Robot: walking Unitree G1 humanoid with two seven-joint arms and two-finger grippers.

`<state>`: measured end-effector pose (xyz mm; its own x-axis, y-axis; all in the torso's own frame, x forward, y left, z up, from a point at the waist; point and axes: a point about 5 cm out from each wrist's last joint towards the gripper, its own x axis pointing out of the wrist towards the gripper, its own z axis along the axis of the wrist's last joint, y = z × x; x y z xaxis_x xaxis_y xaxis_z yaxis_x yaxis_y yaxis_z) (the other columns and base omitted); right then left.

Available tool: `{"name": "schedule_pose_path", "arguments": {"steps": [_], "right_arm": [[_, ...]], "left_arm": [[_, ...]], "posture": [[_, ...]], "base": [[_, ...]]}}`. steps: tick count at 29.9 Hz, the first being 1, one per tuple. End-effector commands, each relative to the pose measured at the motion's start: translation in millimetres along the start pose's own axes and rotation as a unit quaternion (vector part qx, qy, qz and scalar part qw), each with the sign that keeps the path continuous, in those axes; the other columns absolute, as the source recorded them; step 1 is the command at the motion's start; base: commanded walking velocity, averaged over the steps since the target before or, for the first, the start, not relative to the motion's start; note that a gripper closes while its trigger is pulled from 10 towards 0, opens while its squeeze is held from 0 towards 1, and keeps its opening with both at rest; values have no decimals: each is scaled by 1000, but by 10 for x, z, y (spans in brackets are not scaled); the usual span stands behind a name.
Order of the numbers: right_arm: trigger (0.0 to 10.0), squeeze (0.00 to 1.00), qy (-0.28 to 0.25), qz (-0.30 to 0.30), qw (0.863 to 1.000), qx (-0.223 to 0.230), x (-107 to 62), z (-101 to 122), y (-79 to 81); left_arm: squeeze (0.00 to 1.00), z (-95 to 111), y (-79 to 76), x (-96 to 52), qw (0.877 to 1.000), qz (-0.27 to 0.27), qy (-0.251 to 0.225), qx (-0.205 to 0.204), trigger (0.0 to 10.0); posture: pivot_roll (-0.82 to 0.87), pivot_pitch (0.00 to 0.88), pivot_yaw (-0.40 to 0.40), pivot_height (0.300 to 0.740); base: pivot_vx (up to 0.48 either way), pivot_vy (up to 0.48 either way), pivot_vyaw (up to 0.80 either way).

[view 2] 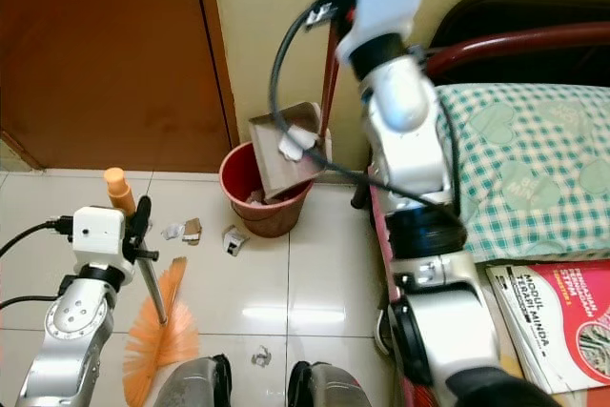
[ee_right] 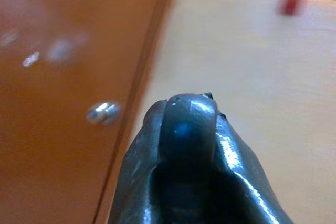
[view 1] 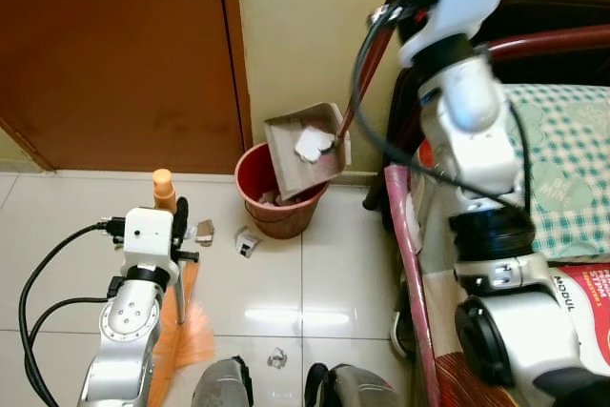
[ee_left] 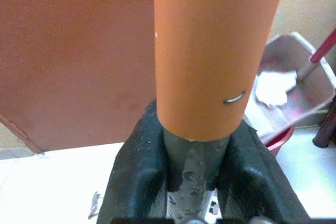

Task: Sweep floor

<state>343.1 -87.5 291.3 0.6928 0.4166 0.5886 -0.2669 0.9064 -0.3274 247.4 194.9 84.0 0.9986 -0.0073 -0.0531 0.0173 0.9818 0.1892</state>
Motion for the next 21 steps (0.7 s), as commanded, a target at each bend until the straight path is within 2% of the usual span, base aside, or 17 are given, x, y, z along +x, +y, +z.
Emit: {"name": "schedule_pose_path", "arguments": {"steps": [1,2,4,5,10,14,16,19,21], "right_arm": [[10000,0,-44,36,998,-33,4,111,117],[10000,0,-41,65,996,-35,-57,53,231],[10000,0,-39,90,994,-38,-103,20,310],[10000,0,-36,125,990,-52,-155,-14,403],[10000,0,-54,183,977,-94,-268,-48,561],[10000,0,-71,162,979,-97,-232,3,516],[10000,0,-88,132,983,-91,-167,78,446],[10000,0,-100,57,993,-39,1,210,288],[10000,0,-107,41,993,-23,61,270,246]], "left_arm": [[0,-38,-81,-14,1000,-13,9,-5,10000],[0,-7,-111,0,1000,-19,2,0,10000],[0,8,-127,9,1000,-22,-1,0,10000],[0,18,-136,13,1000,-22,-2,-2,10000],[0,14,-171,16,999,-40,2,-22,10000],[0,24,-172,33,999,-35,-3,-14,10000],[0,29,-166,47,999,-33,-4,-12,10000],[0,28,-161,59,999,-32,-4,-12,10000],[0,29,-164,60,999,-32,-4,-12,10000]], "posture": [[52,123,-63,740],[52,123,-63,740],[53,124,-64,740],[53,124,-64,740],[48,117,-62,740],[48,117,-62,740],[50,111,-62,740],[49,108,-61,740],[49,108,-61,740]], "base": [[0,0,0],[0,0,0],[0,0,0],[0,0,0],[0,0,0],[0,0,0],[0,0,0],[0,0,0],[0,0,0]]}}
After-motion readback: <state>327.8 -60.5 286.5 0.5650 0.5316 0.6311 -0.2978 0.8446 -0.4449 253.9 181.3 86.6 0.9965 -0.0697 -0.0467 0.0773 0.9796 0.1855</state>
